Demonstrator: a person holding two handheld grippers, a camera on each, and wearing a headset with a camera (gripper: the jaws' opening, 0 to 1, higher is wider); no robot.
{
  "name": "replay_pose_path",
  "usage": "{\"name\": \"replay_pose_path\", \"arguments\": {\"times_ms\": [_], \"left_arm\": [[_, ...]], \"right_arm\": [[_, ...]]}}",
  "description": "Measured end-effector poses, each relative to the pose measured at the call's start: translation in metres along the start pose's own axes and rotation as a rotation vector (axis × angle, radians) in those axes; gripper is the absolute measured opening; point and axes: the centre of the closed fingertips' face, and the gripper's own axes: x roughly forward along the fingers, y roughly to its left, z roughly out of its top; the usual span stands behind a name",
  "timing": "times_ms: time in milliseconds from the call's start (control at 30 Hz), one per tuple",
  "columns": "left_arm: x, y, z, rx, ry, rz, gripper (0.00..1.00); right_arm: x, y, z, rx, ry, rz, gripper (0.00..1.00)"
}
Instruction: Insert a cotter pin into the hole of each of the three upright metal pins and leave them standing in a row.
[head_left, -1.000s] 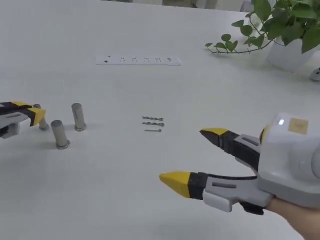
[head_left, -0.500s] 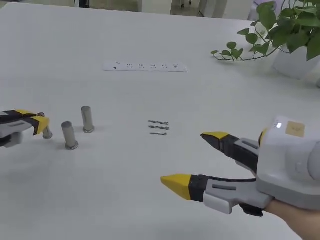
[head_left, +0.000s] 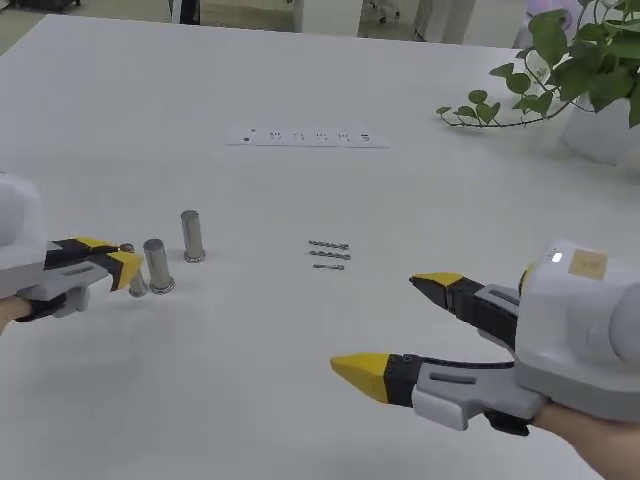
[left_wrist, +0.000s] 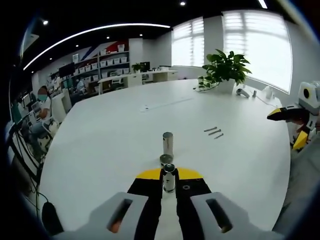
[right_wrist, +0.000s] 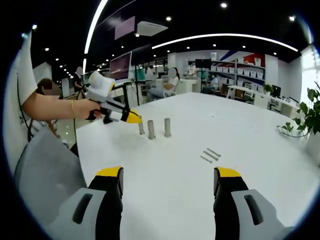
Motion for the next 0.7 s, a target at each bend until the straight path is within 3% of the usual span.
{"name": "replay_pose_path", "arguments": {"times_ms": [400,700], "left_arm": [[0.014,-0.037,-0.001,-0.008,0.007,-0.048,0.07],[0.025,-0.055,0.000,0.001,0.005,-0.073,0.07]], "right_arm": [[0.001,0.004,-0.003,0.006,0.004,0.008,0.74],[-0.001,0.002,-0.005,0.009,0.008,0.009,0.74]]}}
